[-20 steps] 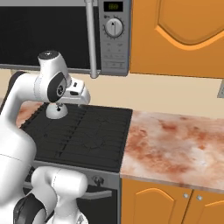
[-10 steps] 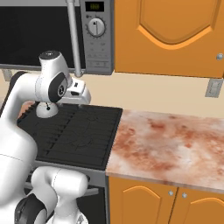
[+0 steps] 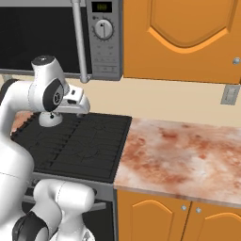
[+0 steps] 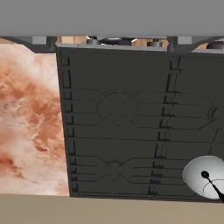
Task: The kettle is done boiling. Turn off the stove, then wait for 300 timesteps before moving the kettle to the dining table.
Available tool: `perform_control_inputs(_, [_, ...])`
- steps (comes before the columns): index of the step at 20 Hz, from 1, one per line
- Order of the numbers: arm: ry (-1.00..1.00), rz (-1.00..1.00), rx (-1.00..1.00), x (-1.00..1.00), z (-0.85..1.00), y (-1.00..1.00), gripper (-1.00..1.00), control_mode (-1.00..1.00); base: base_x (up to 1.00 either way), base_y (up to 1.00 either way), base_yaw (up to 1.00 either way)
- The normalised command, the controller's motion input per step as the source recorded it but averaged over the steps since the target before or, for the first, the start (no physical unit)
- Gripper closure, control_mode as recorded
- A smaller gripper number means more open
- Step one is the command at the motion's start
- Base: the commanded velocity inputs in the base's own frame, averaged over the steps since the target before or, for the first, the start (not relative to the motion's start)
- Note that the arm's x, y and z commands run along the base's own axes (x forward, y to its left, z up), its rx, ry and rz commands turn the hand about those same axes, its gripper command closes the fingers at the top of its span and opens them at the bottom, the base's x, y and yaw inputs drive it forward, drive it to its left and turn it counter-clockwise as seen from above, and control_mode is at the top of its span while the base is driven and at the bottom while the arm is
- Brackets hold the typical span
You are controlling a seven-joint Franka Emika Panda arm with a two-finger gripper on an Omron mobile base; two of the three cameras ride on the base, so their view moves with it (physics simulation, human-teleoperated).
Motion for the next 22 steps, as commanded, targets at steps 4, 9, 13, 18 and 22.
perform_control_inputs(4, [0.0,0.0,-0.02,-0.1,-0.09,0.45,-1.0,-1.0,0.0,0.0,0.0])
perform_control_inputs(9, [0.0,0.0,-0.05,-0.12,-0.2,0.45,-1.0,-1.0,0.0,0.0,0.0])
perform_control_inputs(13, [-0.01,0.0,-0.05,-0.13,-0.23,0.4,-1.0,-1.0,0.0,0.0,0.0])
perform_control_inputs(18, [-0.02,0.0,-0.06,-0.17,-0.27,0.42,-1.0,-1.0,0.0,0.0,0.0])
perform_control_inputs(22, [-0.04,0.0,-0.07,-0.21,-0.24,0.41,-1.0,-1.0,0.0,0.0,0.0])
